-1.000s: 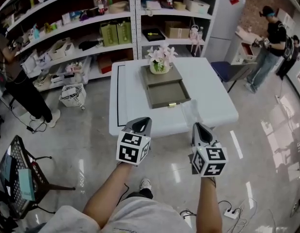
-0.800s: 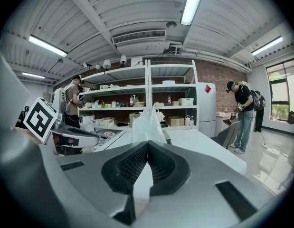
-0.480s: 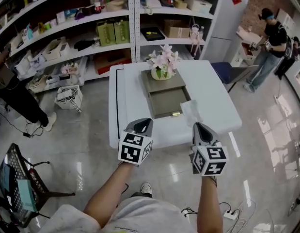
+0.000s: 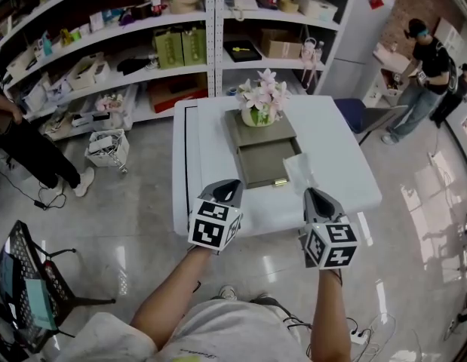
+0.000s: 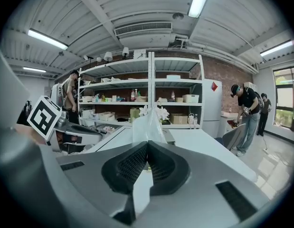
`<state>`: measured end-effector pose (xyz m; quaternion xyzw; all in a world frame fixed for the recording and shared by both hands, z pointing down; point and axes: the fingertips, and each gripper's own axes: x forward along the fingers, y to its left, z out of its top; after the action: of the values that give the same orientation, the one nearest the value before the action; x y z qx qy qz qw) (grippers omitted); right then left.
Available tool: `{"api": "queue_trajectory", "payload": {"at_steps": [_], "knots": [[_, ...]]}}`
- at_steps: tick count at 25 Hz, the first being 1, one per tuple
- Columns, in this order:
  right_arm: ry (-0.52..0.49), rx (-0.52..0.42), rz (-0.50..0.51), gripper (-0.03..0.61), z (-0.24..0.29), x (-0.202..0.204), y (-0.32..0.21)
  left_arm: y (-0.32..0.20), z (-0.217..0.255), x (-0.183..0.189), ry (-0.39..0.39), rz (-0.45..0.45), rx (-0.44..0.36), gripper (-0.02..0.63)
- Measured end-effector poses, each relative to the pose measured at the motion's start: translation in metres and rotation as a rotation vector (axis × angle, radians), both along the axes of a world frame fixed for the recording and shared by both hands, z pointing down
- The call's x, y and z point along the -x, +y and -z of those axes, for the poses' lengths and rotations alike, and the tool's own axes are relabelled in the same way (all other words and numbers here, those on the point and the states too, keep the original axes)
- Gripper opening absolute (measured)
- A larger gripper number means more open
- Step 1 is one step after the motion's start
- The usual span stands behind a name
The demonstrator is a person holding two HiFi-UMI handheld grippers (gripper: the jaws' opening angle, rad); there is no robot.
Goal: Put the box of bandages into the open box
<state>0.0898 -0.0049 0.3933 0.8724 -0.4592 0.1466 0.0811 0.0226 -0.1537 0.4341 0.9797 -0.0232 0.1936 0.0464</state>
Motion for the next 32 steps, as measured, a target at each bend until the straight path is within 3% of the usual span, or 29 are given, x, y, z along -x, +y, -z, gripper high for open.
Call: {"api": "queue_trajectory", "payload": {"at_steps": [12,20,32], "knots": [[-0.027,0.054,0.144,0.006,-0.026,-0.043,-0.041,-0.027,-0.012,-0.028,-0.019,0.076,-0.011,0.003],[-0.041,0.111,0.327,0.006,-0.045,-0.089,-0.073,-0.046,-0.023,-0.059,-0.045,0.211,0.0,0.003],[-0.046,0.175,0.604,0.006,-0.064,-0.124,-0.109,-0.064,-0.031,-0.083,-0.067,0.405,-0.004,0.003]]}}
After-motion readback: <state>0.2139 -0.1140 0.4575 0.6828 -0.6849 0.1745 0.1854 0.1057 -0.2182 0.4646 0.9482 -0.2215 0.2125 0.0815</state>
